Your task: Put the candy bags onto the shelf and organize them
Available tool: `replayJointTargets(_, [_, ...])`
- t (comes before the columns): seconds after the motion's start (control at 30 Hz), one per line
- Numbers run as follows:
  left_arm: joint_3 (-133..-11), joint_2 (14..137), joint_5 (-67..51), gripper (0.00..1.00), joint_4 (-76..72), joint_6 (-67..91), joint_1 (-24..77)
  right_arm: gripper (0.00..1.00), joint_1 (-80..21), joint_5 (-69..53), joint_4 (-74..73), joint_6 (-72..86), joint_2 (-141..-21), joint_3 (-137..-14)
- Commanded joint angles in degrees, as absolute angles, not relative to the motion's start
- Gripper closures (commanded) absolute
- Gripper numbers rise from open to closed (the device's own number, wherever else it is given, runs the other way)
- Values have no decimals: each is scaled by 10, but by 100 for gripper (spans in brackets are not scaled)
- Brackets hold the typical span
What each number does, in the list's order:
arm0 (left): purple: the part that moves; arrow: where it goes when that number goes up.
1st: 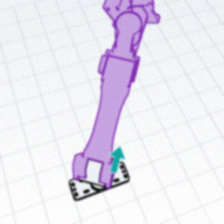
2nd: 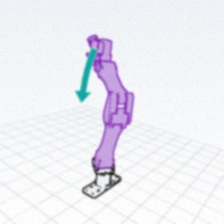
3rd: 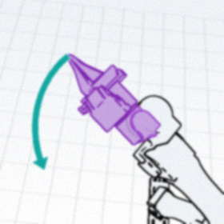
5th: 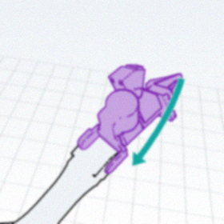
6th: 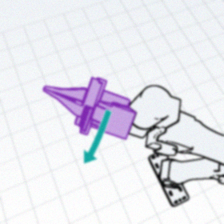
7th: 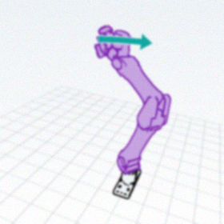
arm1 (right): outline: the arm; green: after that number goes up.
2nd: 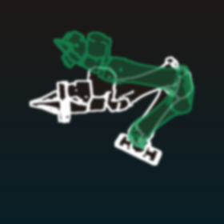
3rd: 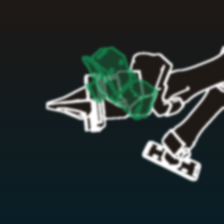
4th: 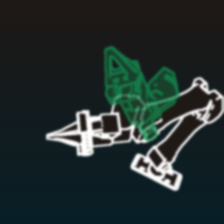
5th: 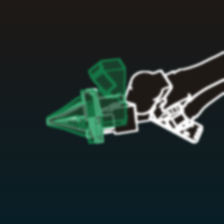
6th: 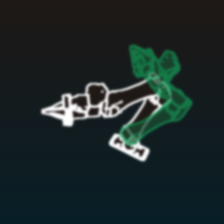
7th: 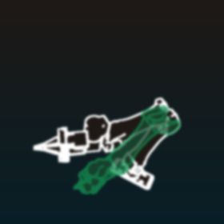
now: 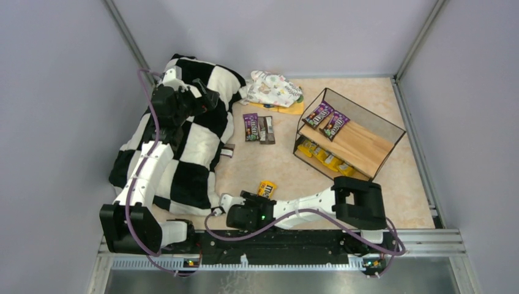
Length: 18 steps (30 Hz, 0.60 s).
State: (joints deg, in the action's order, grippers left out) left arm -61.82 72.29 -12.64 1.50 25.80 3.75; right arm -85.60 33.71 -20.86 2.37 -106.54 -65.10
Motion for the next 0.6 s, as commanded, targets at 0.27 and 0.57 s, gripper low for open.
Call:
replayJointTargets(0.27, [-642,728,-133,2,-4,255,33,63,-887,425,-223,32,-1118,-677])
replayJointTargets(0.57, [-642,732,-135,2,-4,257,33,93,-877,402,-219,22,-1118,-674])
